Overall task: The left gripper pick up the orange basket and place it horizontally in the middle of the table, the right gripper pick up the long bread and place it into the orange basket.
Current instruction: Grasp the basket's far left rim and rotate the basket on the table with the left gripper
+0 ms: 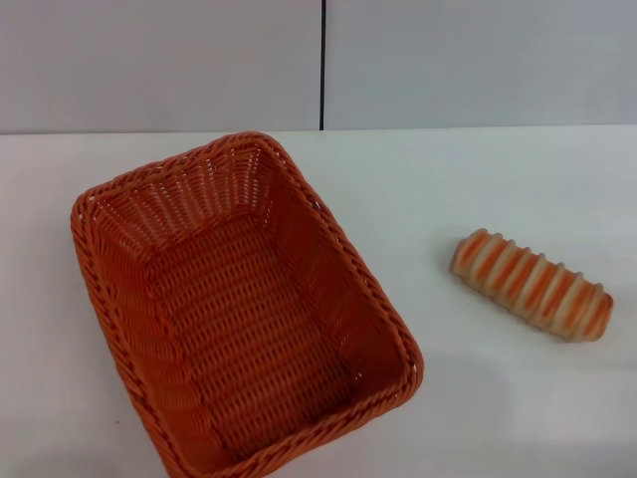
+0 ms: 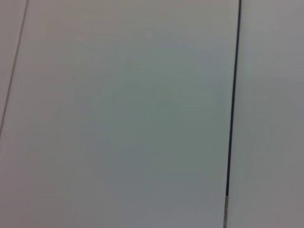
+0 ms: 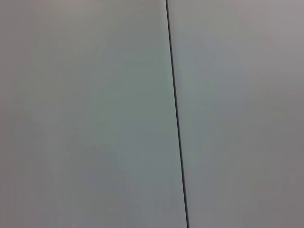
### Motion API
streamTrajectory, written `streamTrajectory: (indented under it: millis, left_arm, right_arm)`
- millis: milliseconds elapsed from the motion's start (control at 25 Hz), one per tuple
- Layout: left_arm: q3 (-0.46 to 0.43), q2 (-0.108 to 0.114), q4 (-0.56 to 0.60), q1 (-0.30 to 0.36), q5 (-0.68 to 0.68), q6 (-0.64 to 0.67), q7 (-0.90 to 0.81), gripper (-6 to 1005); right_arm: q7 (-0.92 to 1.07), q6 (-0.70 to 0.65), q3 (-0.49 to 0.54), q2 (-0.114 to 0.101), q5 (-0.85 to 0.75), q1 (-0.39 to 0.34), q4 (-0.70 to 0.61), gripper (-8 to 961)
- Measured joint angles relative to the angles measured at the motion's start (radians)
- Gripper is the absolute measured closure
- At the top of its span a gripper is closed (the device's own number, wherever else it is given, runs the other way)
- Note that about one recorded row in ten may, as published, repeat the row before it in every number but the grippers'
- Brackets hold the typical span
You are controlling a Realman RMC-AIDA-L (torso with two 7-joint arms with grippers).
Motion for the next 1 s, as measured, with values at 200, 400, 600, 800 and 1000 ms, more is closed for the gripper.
streamTrajectory:
  millis: [200, 400, 600, 800, 1000]
  left_arm:
    - [-0.01, 0.0, 0.008, -0.006, -0.002, -0.012, -0.001, 362]
    - [-0.001, 0.0, 0.031, -0.032, 0.003, -0.043, -0.008, 361]
    - [0.013, 0.001, 0.049, -0.043, 0.009, -0.058, -0.016, 368]
    - [0.173, 0.004, 0.273, -0.086, 0.019, -0.108, -0.287, 366]
    - [0.434, 0.005, 0.652, -0.098, 0.02, -0.145, -0.657, 363]
  right_arm:
    - [0.0, 0.0, 0.006, 0.001, 0.0, 0.004, 0.001, 660]
    - [-0.001, 0.009, 0.005, 0.003, -0.002, 0.001, 0.011, 608]
    - [0.002, 0.015, 0.006, 0.002, -0.001, 0.012, 0.011, 607]
    - [0.004, 0.016, 0.004, 0.001, -0.001, 0.014, 0.011, 608]
    - [0.005, 0.019, 0.004, 0.0, -0.002, 0.013, 0.006, 607]
